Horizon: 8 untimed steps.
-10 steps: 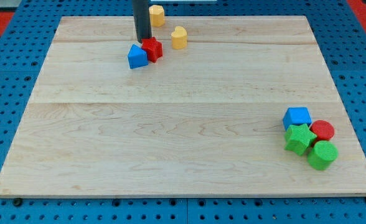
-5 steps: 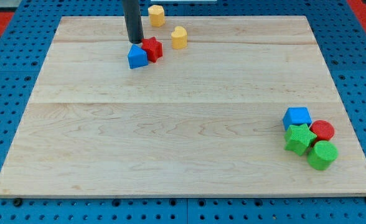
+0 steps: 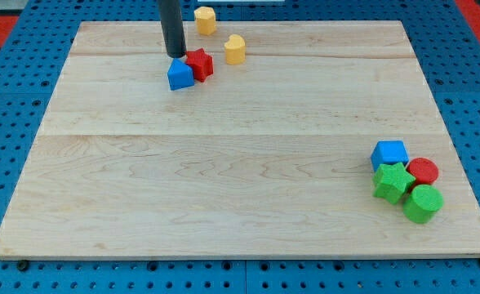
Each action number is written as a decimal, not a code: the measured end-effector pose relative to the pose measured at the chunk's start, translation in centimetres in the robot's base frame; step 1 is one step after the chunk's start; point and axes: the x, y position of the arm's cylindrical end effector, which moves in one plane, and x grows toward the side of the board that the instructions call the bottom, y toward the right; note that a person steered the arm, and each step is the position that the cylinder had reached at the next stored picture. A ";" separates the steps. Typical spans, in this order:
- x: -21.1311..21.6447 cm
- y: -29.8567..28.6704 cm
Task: Bring the red star into the bottom side of the yellow heart
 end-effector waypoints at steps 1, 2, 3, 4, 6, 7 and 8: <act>0.0 -0.1; 0.1 -1.2; 1.1 -2.3; 3.0 -1.3; 3.2 8.4; 3.1 8.9; 2.6 6.1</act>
